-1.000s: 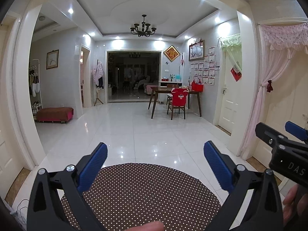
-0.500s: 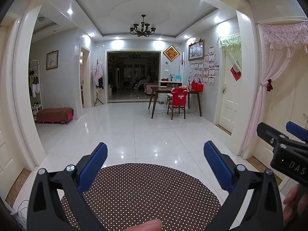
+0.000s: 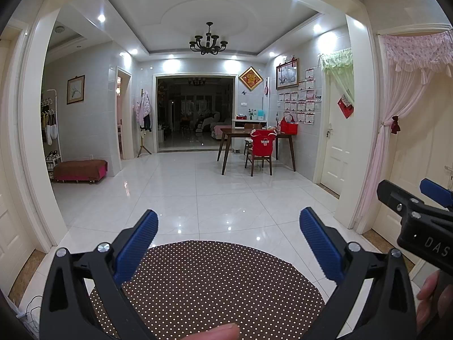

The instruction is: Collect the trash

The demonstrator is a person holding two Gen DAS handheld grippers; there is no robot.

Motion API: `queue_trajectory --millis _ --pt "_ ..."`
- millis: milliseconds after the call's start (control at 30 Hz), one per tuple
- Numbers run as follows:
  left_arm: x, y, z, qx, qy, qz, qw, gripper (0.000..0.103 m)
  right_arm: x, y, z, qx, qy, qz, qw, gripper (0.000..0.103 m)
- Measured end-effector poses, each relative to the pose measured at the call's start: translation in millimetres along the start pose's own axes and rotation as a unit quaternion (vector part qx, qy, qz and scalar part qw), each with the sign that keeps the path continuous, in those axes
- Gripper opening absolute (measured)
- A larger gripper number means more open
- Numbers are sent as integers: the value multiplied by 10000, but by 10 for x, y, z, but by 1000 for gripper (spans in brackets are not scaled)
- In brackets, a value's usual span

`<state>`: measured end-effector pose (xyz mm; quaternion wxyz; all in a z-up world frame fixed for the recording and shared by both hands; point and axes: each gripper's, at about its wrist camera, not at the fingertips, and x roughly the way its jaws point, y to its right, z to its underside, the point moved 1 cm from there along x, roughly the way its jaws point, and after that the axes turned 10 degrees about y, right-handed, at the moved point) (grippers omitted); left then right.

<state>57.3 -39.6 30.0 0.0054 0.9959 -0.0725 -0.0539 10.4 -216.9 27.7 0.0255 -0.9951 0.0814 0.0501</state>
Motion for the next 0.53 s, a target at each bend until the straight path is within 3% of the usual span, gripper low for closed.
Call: queue_trajectory --millis 533 --pt "-27 -5 -28 -79 25 44 10000 98 -34 -34 3 17 39 29 10000 97"
